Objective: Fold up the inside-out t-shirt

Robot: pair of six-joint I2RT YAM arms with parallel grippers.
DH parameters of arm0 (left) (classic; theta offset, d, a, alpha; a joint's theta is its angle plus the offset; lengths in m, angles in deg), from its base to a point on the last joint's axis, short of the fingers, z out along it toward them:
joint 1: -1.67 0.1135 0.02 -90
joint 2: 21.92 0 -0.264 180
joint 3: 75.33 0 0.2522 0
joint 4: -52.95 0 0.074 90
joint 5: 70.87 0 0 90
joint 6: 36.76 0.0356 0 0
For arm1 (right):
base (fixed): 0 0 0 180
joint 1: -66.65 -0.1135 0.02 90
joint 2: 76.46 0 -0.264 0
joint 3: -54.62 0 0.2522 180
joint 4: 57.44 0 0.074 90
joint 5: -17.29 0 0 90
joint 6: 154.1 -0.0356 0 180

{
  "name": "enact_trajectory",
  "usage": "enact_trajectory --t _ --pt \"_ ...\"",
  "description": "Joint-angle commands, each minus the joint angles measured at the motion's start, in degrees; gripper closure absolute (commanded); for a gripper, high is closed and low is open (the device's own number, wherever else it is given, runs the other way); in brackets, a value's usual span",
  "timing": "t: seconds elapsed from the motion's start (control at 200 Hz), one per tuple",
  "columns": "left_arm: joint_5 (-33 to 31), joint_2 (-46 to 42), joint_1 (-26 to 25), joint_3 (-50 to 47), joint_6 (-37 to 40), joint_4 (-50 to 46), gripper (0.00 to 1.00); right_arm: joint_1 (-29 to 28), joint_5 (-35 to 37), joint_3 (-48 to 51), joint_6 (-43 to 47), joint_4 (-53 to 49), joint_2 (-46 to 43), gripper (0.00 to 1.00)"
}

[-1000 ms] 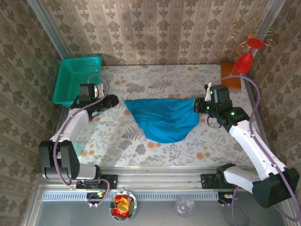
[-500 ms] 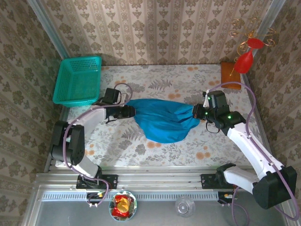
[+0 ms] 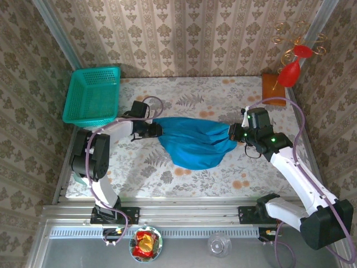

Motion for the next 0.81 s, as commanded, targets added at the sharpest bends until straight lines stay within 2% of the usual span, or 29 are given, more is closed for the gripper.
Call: enact_trajectory --t 0.0,0.05,0.15,0.335,0.52,0.66,0.8 --pt "0.7 -0.2 -0.3 1.1 0.7 0.0 0.83 0.2 0.5 -1.5 -0.8 0.0 -1.1 1.00" --pt "0.6 -0.7 -0.4 1.0 0.7 -0.2 0.90 0.3 0.5 -1.5 -0.9 0.1 -1.2 1.00" --pt "0.0 -3.8 -0.3 1.4 0.7 -1.3 0.96 0.3 1.2 -1.7 -0.9 0.1 -1.5 1.00" --pt "-1.7 -16.2 1.2 5.9 0.9 -6.0 1.00 0.3 2.7 -2.8 -1.0 0.6 -1.7 1.00" --pt "-0.5 -26.5 4.4 16.6 2.2 -12.2 1.00 0.2 5.2 -5.6 -1.1 2.3 -2.0 1.00" --pt "0.4 -28.0 6.1 23.4 4.1 -17.3 1.00 0.6 11.1 -13.8 3.3 -0.4 -3.7 1.00" --pt "1.4 -27.9 6.5 21.7 3.9 -16.9 0.99 1.1 21.6 -27.6 10.1 -6.3 -5.9 1.00"
